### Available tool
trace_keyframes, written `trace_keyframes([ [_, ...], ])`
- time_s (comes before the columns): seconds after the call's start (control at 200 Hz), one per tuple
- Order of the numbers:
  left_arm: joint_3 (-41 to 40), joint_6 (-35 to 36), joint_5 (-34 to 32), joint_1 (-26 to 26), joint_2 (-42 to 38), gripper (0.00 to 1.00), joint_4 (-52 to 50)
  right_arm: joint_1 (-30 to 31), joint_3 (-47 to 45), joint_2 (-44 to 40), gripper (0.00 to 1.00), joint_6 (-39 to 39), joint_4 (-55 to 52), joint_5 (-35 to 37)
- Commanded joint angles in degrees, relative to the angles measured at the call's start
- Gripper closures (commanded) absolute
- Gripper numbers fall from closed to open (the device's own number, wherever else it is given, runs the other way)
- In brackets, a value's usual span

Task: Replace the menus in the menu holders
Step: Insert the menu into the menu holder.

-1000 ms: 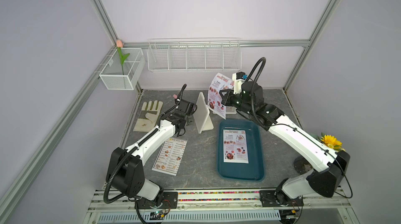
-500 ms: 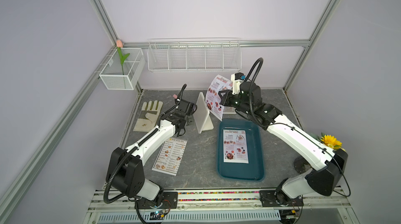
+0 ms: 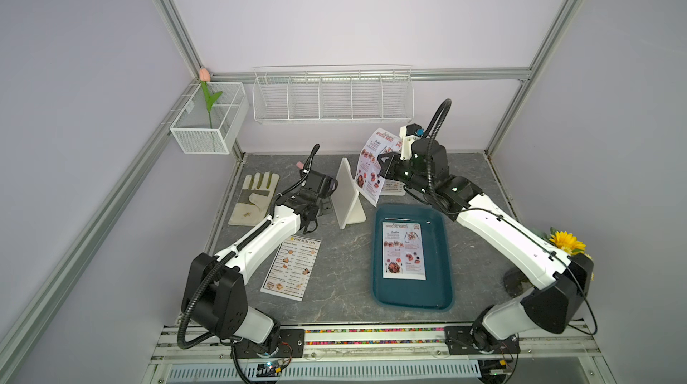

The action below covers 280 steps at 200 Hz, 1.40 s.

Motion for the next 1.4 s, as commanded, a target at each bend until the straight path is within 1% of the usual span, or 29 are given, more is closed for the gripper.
trace_keyframes([
  [0.0,0.9,-1.0,0.0,-0.3,-1.5,0.59,-0.9,-0.8,0.1,1.3,0.93,2.0,1.1,-0.8],
  [0.225,0.9,-0.7,0.3,-0.6,-1.6,0.59,-0.8,-1.0,1.3,2.7,0.93,2.0,1.1,-1.1],
  [0.41,1.4,-0.6,0.6,-2.0,-1.7,0.59,-1.3,-1.1,2.8,4.7,0.93,1.7,1.2,-1.1],
  [0.575,1.4,-1.4,0.4,-2.7,-3.9,0.6,-1.6,-1.2,4.3,6.8,0.93,1.3,1.2,-0.9],
  [0.69,1.2,0.0,2.1,-2.7,-6.3,0.59,-0.4,-1.1,5.2,7.8,0.93,0.3,1.6,0.1],
  [0.925,2.0,0.4,3.1,-2.9,-7.4,0.59,-2.1,-1.1,8.1,11.6,0.93,-1.6,2.5,0.4],
  [1.175,2.3,0.5,3.2,-3.0,-8.0,0.59,-2.8,-1.2,9.5,14.7,0.93,-3.4,5.0,1.1],
  [1.395,3.2,1.4,3.5,-2.9,-7.8,0.59,-3.3,-0.6,8.7,16.2,0.94,-5.4,9.9,3.0],
])
